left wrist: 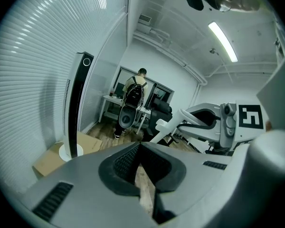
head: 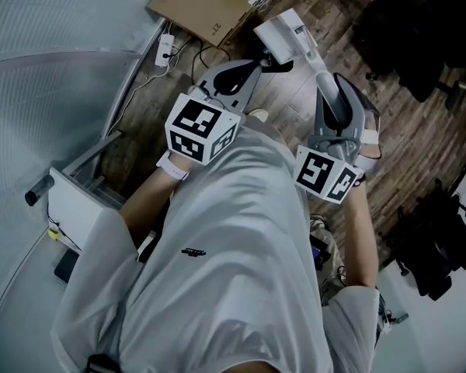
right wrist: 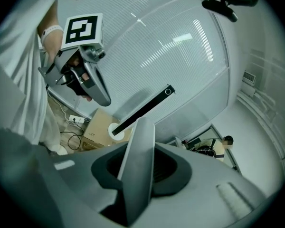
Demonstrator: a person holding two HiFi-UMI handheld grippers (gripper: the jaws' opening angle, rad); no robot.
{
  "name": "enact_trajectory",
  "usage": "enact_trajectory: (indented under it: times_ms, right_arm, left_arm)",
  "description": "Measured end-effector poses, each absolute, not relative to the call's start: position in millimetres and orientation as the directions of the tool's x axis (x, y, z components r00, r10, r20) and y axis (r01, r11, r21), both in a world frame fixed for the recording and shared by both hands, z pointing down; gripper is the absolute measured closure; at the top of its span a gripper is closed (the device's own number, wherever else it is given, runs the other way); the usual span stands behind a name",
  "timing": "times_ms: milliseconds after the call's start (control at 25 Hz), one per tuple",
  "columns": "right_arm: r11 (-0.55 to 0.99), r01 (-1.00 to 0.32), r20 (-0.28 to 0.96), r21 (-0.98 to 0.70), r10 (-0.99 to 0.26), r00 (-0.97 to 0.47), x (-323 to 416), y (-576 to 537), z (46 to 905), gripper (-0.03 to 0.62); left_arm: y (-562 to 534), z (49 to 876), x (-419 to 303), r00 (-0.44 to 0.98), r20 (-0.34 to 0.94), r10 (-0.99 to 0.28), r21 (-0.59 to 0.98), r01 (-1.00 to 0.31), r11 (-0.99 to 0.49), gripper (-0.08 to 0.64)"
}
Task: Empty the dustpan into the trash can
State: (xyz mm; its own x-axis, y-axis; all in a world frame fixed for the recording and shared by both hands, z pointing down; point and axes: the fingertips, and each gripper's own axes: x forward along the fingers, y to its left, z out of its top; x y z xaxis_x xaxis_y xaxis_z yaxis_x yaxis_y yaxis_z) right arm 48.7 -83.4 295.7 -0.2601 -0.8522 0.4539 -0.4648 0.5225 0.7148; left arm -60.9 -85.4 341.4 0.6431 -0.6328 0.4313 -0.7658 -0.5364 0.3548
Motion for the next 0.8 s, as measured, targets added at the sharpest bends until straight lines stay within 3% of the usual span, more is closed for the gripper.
enact_trajectory:
  times_ms: [280,800]
  right_arm:
    - [0.604,-0.294,0.5,0.741,-0.788,-0.359,27.5,-51.4,329.7,0.491]
    - [0.6,-0.223,0.482,0.768,-0.771,-0.416,33.3,-34.2,336.0,0.492]
  left_arm:
    - [-78.9,341.8,-63.5,0.625,0.439,-0.646,0.349,-0.781,-0.518,0.554]
    - [-44.9,343.4,-56.8,0.593,0.451,-0.667,0.335,-0.805,-0.489,0.554]
